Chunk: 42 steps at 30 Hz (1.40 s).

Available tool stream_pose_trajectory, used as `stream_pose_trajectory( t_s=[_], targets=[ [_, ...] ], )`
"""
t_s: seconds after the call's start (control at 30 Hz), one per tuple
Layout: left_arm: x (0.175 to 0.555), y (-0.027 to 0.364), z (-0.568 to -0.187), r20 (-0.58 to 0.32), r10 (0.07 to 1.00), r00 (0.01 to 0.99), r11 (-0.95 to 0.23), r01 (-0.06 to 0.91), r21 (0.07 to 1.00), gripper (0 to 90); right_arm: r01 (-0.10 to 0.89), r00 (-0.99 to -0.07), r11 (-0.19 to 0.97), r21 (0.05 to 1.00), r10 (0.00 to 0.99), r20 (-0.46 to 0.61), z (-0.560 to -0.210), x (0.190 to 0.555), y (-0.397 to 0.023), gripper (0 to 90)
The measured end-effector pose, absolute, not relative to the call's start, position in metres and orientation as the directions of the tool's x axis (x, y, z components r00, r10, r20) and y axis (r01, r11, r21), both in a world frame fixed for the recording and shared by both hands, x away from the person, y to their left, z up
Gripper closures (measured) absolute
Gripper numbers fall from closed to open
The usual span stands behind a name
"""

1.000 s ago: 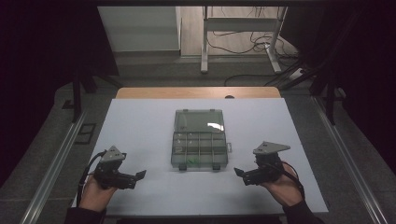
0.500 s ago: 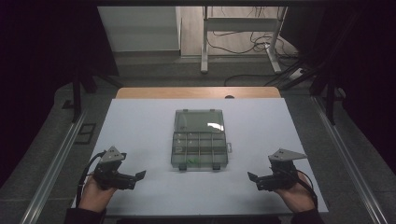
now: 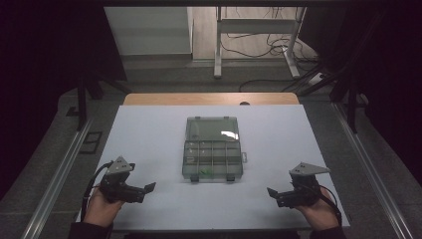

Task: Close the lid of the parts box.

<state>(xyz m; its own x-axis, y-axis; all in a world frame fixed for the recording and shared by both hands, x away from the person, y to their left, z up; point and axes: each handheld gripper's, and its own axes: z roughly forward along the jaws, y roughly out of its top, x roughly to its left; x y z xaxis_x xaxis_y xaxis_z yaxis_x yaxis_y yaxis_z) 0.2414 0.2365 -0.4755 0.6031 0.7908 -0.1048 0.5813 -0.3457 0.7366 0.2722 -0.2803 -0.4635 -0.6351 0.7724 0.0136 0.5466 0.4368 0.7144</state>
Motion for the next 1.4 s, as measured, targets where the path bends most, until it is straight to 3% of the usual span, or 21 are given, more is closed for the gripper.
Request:
stream_pose_trajectory(
  t_s=[0.87,1.1,1.4],
  targets=[
    [0.248,0.230,-0.474,-0.122,0.770,0.626,-0.338,0.562,0.755,0.9,0.511,-0.682,0.459,0.727,0.731,0.019,-0.450,0.290,-0.260,0.0],
    [0.254,0.215,-0.473,-0.067,0.754,0.654,-0.409,0.546,0.731,0.0,0.498,-0.692,0.477,0.724,0.721,0.000,-0.449,0.299,-0.252,0.0],
    [0.269,0.205,-0.473,-0.129,0.726,0.676,-0.381,0.551,0.742,0.0,0.483,-0.713,0.506,0.715,0.701,-0.014,-0.446,0.310,-0.243,0.0]
  ],
)
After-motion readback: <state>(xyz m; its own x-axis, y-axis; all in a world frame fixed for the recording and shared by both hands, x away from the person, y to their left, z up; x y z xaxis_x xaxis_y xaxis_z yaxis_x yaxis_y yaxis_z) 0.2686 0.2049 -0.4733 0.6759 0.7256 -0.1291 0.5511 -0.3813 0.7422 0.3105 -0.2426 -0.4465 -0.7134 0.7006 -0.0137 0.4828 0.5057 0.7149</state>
